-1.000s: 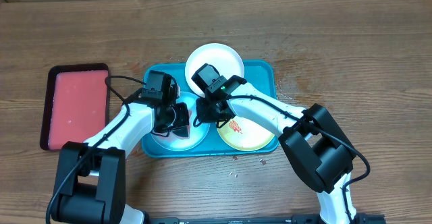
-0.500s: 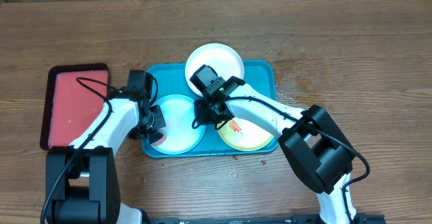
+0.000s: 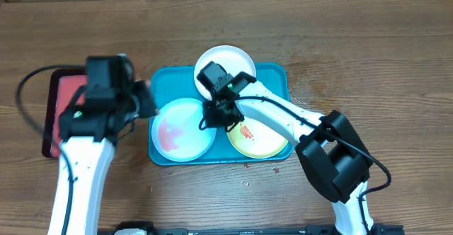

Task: Clean dirty plates on tray and stack at the side

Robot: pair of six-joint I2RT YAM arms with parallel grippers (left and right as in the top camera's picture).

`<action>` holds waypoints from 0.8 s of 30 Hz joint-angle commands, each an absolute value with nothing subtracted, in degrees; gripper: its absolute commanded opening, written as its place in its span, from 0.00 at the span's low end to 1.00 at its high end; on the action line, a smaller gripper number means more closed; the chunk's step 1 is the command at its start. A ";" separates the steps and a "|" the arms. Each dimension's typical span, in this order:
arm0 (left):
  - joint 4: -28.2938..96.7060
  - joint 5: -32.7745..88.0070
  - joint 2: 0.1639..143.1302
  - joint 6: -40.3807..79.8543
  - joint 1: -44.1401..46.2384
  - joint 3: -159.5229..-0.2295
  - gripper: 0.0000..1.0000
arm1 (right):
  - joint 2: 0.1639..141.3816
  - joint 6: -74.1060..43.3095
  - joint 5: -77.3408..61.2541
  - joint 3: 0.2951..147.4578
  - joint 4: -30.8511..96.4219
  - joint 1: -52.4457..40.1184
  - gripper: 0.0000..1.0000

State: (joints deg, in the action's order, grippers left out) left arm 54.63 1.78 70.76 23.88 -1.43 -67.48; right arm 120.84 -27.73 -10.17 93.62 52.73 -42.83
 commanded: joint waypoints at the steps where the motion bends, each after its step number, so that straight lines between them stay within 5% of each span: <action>1: 58.00 -2.57 69.63 24.93 -7.53 -67.66 0.04 | 120.88 -25.02 -6.63 101.73 57.04 -42.83 0.04; 12: 64.20 -1.43 69.73 24.91 -25.10 -67.61 0.04 | 120.88 -23.73 27.44 121.32 79.20 -47.18 0.04; 24: 64.90 -1.50 69.73 24.88 -26.76 -67.59 0.04 | 120.88 -14.85 47.72 121.95 81.87 -54.35 0.04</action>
State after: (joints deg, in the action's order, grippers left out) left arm 64.82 -1.74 70.08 24.05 -26.52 -67.40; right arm 120.84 -16.64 37.82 120.46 82.32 -53.49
